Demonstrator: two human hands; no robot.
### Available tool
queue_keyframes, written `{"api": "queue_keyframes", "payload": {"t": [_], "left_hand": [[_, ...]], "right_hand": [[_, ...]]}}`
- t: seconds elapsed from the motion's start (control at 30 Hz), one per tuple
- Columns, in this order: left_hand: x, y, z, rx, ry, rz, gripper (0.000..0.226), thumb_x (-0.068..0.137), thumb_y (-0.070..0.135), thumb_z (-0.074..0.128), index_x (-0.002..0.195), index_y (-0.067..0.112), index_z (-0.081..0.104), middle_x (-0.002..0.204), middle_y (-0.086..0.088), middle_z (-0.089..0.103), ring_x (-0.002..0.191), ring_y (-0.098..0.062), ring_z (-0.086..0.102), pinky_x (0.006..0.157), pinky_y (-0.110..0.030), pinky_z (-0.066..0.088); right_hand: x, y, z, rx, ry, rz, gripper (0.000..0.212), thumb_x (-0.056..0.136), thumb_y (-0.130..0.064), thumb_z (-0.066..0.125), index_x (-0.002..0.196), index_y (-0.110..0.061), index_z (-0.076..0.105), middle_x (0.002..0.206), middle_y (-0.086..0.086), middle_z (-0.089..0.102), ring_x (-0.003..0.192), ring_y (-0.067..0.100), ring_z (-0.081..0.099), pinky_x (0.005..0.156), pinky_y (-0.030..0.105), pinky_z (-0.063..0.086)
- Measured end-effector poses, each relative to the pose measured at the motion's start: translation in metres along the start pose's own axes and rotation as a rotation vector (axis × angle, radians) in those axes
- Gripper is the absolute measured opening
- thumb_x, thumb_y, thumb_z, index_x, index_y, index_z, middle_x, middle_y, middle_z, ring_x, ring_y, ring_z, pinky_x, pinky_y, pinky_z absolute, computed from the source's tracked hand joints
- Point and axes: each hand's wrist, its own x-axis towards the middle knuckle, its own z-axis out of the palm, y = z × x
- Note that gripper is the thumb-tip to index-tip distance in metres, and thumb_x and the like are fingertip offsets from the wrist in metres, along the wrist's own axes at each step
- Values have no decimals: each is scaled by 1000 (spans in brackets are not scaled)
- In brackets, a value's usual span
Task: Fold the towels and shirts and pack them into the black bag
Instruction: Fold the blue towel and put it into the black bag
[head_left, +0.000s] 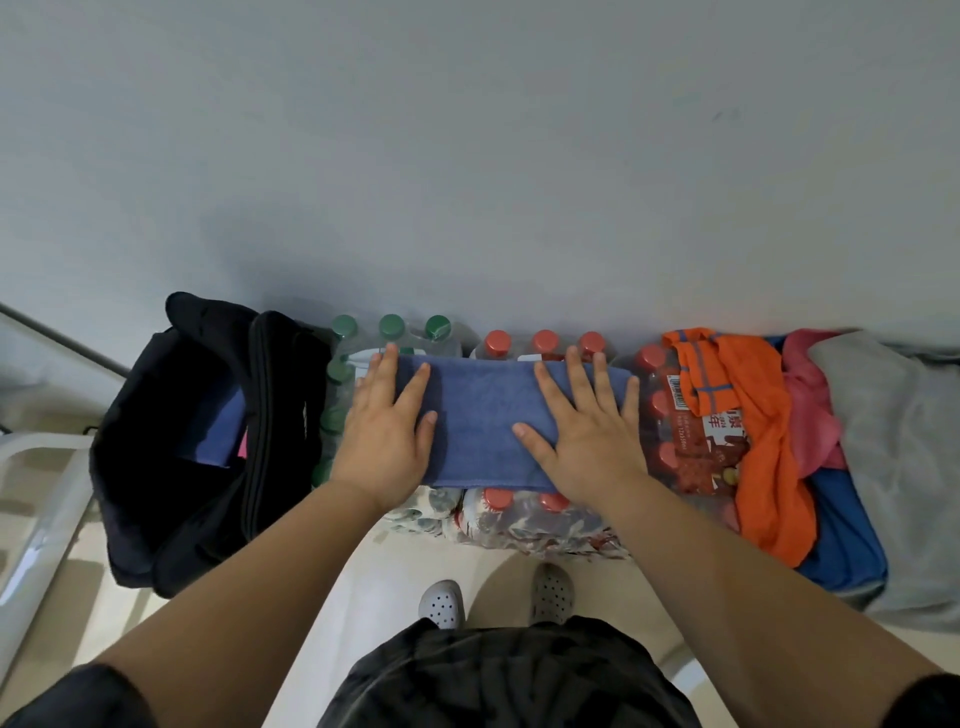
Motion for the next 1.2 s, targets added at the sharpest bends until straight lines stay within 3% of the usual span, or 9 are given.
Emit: {"api": "queue_keyframes", "payload": {"t": [0.07, 0.13, 0.27, 0.6, 0.77, 0.9, 1.0, 1.2], "left_hand": [[-3, -2, -5, 31, 1, -114, 52, 101, 27, 47, 150, 14, 41, 163, -23, 15, 148, -42, 19, 121, -50, 21], [-6, -3, -10, 76, -13, -212, 51, 101, 27, 46, 150, 15, 40, 157, -23, 28, 141, -42, 28, 116, -49, 30], [-10, -1, -19, 131, -13, -204, 45, 96, 29, 54, 140, 23, 52, 136, -13, 52, 120, -38, 42, 96, -47, 42], [8, 0, -32, 37, -143, -246, 50, 90, 31, 62, 139, 29, 50, 120, -14, 55, 113, -38, 51, 95, -44, 46], [13, 7, -37, -55, -192, -279, 48, 90, 19, 61, 136, 27, 50, 117, -11, 63, 106, -34, 58, 84, -37, 48], [10, 14, -41, -334, -82, -317, 43, 88, 4, 58, 123, 27, 61, 112, -3, 62, 96, -23, 57, 79, -29, 45], [4, 14, -43, -696, -29, -463, 43, 84, 0, 65, 112, 34, 65, 111, 2, 61, 101, -22, 60, 84, -35, 53], [2, 6, -48, -1182, -118, -688, 30, 87, -1, 68, 108, 20, 69, 117, -13, 66, 94, -27, 66, 72, -33, 54]], "right_hand": [[-4, -6, -3, 14, 11, -7, 78, 89, -77, 1, 155, -39, -16, 165, 1, -24, 149, 30, -27, 118, 64, -10], [-8, -16, -7, 46, 17, -39, 77, 89, -77, 2, 154, -41, -18, 162, -2, -31, 148, 28, -31, 117, 63, -15], [-10, -28, -6, 55, -64, -64, 77, 86, -78, 1, 152, -45, -21, 158, -7, -39, 145, 26, -37, 115, 62, -20], [-9, -25, 5, 35, -103, -48, 78, 84, -79, 0, 151, -46, -23, 157, -9, -41, 145, 26, -38, 116, 62, -17], [-9, -25, 4, 48, -106, -51, 79, 82, -79, -5, 151, -45, -23, 156, -8, -41, 144, 26, -38, 116, 62, -17], [-10, -24, 3, 66, -109, -47, 80, 79, -78, -11, 151, -46, -23, 156, -9, -42, 144, 25, -39, 116, 62, -17], [-12, -24, 1, 76, -112, -37, 78, 80, -78, -10, 151, -46, -22, 156, -9, -41, 144, 26, -39, 115, 63, -19], [-15, -29, 2, 76, -120, -29, 79, 79, -78, -10, 151, -46, -22, 156, -8, -42, 144, 27, -38, 116, 64, -17]]}}
